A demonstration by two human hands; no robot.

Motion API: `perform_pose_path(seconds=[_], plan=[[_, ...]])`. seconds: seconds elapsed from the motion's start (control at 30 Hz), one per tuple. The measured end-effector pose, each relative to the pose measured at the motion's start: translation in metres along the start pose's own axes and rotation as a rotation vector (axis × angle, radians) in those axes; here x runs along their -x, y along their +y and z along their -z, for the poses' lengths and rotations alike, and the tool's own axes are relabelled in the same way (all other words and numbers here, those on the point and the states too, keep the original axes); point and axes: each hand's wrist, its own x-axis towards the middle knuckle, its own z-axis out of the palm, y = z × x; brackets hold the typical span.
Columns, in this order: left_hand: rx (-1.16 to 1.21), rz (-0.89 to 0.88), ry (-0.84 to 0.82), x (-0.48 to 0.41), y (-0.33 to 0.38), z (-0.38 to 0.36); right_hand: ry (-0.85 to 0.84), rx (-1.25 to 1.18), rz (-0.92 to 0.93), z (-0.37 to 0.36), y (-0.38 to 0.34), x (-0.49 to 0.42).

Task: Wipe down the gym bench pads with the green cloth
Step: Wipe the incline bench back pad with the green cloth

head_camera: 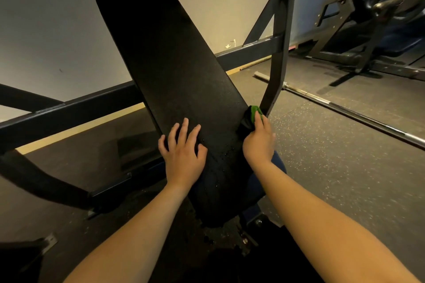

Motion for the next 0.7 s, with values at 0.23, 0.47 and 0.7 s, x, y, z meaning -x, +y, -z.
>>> perform_pose_path(seconds=[0.23,0.47,0.7], plan=[[0.016,0.013,0.023,0.001,0.002,-0.001,0.048,0.001,0.027,-0.013,-0.012,0.013],[0.163,0.058,0.002,-0.001,-0.003,0.0,-0.133,0.015,0.347,-0.033,-0.039,0.038],[0.58,0.105,-0.075,0.004,-0.013,0.023,-0.286,0.06,0.579,-0.042,-0.068,0.044]])
